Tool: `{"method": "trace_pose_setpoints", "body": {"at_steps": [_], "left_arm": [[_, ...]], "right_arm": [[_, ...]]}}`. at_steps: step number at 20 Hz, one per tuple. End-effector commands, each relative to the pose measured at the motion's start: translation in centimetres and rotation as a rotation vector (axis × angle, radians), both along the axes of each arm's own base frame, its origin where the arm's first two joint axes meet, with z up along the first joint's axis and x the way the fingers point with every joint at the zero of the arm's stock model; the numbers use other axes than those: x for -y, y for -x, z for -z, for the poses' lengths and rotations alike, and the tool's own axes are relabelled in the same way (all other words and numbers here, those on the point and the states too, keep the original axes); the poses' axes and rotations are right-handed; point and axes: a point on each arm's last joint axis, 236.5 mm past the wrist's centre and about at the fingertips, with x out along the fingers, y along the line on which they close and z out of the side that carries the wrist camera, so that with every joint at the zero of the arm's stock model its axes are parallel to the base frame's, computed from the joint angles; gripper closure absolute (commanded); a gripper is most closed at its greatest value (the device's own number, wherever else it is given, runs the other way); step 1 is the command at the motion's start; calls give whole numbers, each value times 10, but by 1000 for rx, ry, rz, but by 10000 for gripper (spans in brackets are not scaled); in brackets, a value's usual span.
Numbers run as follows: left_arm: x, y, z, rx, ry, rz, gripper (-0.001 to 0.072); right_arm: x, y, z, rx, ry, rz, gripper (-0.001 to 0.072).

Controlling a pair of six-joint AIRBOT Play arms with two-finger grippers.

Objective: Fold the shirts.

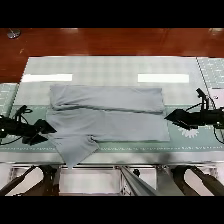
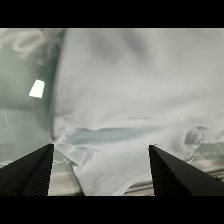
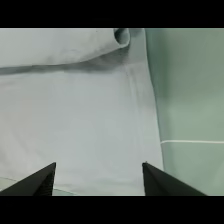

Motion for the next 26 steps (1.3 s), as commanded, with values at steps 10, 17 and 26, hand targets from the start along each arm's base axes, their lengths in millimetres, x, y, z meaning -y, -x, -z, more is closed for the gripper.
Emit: {"method": "trace_pose_setpoints", "body": {"at_steps": [10,17,26], "left_arm": [[46,25,20,-27,99,39,6],[55,20,24,5,75,90,691],[72,3,11,74,161,58,685]], "right_arm": [[-2,-7,-3,28,-18,40,93],[76,19,12,-149,118,296,93],[18,97,56,-405,59,94,93]]}}
